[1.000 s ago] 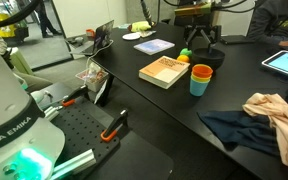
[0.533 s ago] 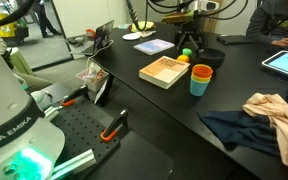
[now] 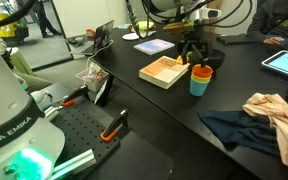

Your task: Remove the yellow, orange and yellow cups and put them on the table

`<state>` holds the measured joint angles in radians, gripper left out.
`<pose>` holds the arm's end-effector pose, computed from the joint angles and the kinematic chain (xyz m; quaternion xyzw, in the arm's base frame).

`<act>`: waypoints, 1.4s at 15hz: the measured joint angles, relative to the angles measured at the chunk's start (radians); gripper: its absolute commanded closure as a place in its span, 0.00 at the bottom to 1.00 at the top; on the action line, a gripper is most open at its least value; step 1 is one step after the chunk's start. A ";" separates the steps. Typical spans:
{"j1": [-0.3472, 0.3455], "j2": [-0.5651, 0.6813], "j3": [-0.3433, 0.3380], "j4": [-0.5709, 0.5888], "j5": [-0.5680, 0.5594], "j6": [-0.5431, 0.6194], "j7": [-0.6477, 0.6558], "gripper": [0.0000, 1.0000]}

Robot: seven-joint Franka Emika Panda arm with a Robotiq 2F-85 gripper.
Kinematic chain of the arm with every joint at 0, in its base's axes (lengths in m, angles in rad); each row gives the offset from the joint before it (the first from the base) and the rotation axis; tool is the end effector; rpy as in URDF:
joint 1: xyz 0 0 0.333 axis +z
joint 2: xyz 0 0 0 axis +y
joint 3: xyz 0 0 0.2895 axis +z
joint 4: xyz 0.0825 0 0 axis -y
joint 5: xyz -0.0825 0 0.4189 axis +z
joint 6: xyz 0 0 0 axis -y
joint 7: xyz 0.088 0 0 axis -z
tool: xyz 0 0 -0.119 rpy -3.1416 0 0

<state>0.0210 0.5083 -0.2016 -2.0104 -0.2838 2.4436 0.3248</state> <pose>0.5945 -0.1155 0.1350 0.9818 -0.1277 -0.0267 0.1382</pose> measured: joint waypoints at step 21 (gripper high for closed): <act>-0.022 -0.004 -0.004 -0.062 0.043 0.168 0.004 0.97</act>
<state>-0.0006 0.5046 -0.2054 -2.0726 -0.2410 2.6118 0.3288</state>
